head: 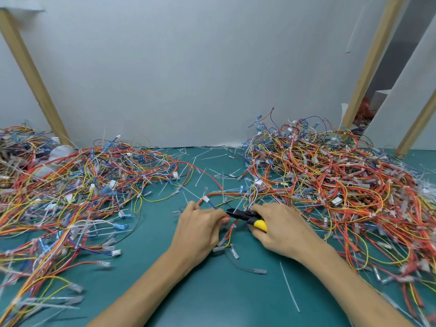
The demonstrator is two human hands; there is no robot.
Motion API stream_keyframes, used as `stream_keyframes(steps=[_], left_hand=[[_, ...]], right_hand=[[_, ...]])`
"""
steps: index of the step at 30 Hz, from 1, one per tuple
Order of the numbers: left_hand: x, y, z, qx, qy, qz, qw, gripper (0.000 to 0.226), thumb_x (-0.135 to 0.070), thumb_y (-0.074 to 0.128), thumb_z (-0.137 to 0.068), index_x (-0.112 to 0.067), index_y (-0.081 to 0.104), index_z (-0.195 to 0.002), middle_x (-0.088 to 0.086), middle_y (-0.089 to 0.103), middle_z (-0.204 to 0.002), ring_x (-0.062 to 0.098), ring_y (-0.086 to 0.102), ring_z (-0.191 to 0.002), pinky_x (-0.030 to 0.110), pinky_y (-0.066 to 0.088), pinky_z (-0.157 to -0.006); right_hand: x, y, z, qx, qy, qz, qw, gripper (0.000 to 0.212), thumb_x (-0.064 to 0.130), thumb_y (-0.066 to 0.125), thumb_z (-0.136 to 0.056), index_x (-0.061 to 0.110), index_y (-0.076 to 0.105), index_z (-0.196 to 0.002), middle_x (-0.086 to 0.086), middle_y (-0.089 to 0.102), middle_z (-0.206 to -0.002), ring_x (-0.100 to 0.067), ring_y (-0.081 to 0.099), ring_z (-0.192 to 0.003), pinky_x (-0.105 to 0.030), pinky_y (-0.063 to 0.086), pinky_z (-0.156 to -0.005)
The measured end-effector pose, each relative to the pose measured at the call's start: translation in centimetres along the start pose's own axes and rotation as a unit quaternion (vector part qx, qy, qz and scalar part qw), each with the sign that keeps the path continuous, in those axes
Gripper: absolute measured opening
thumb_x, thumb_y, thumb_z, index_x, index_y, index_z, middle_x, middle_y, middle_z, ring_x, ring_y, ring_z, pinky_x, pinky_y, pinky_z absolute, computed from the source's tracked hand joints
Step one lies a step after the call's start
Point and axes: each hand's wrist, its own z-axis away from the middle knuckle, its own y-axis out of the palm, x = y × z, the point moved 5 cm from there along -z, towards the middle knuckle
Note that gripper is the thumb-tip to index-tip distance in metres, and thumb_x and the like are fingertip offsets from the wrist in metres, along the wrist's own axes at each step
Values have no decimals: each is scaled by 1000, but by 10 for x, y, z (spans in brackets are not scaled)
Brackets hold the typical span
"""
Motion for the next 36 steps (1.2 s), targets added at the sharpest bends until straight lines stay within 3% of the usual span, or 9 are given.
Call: stream_keyframes(steps=[3, 9, 16, 19, 21, 24, 26, 32, 36], left_hand=[[0, 1, 1, 10, -5, 6, 1000, 28, -31, 46, -94, -19, 62, -74, -4, 68, -68, 29, 43, -57, 30, 34, -67], [0, 7, 4, 38, -18, -15, 999, 27, -36, 40, -101, -22, 56, -86, -1, 65, -79, 29, 57, -74, 36, 38, -59], [-1, 14, 4, 97, -38, -94, 990, 31, -42, 28, -102, -24, 51, -92, 3, 66, -83, 33, 58, -82, 36, 35, -61], [1, 16, 3, 96, -55, -120, 987, 32, -44, 26, -102, -25, 47, -87, 4, 67, -84, 34, 60, -84, 35, 31, -59], [2, 19, 4, 97, -57, -136, 984, 31, -44, 25, -102, -25, 43, -85, 3, 67, -84, 34, 61, -84, 34, 29, -58], [5, 20, 4, 91, -48, -133, 986, 31, -44, 27, -101, -25, 41, -83, 3, 67, -81, 34, 60, -80, 33, 27, -56], [5, 19, 4, 79, -34, -113, 990, 32, -42, 32, -101, -23, 41, -77, 4, 66, -73, 36, 60, -73, 31, 25, -54], [6, 19, 4, 76, -27, -120, 989, 32, -42, 31, -101, -22, 39, -77, 4, 65, -72, 36, 59, -72, 31, 24, -54], [7, 23, 3, 93, -30, -149, 984, 33, -44, 21, -102, -21, 35, -82, 3, 64, -78, 34, 58, -76, 31, 26, -56]], right_hand=[[2, 2, -1, -16, 8, 15, 1000, 22, 51, 50, -90, 30, 52, -96, 4, 63, -88, -24, 61, -88, -33, 36, -61], [0, 5, -3, -18, 33, 57, 998, 22, 50, 49, -90, 30, 55, -96, 3, 65, -83, -26, 64, -83, -32, 36, -57], [1, 5, -1, 2, 49, 58, 997, 17, 42, 49, -90, 29, 55, -99, -2, 65, -86, -31, 64, -84, -34, 38, -58], [5, 3, -1, -29, 35, 64, 997, 21, 42, 51, -89, 27, 55, -102, 1, 63, -87, -29, 62, -85, -33, 33, -60], [7, 0, -1, -50, 14, 76, 996, 27, 42, 54, -85, 26, 57, -106, 2, 61, -88, -26, 58, -88, -34, 34, -67], [-1, 1, -2, -10, 14, 86, 996, 41, 40, 55, -83, 30, 52, -123, 2, 54, -99, -23, 50, -100, -36, 36, -86], [-6, 2, -2, 7, 22, 81, 996, 46, 40, 54, -85, 32, 47, -130, 4, 53, -104, -21, 47, -105, -35, 37, -91], [-6, 4, -3, 32, 26, 67, 997, 44, 41, 54, -86, 31, 48, -129, 5, 54, -102, -20, 48, -105, -35, 39, -94], [-7, 4, -2, 23, 31, 49, 998, 32, 41, 54, -85, 29, 51, -115, 9, 46, -87, -19, 45, -90, -31, 35, -80]])
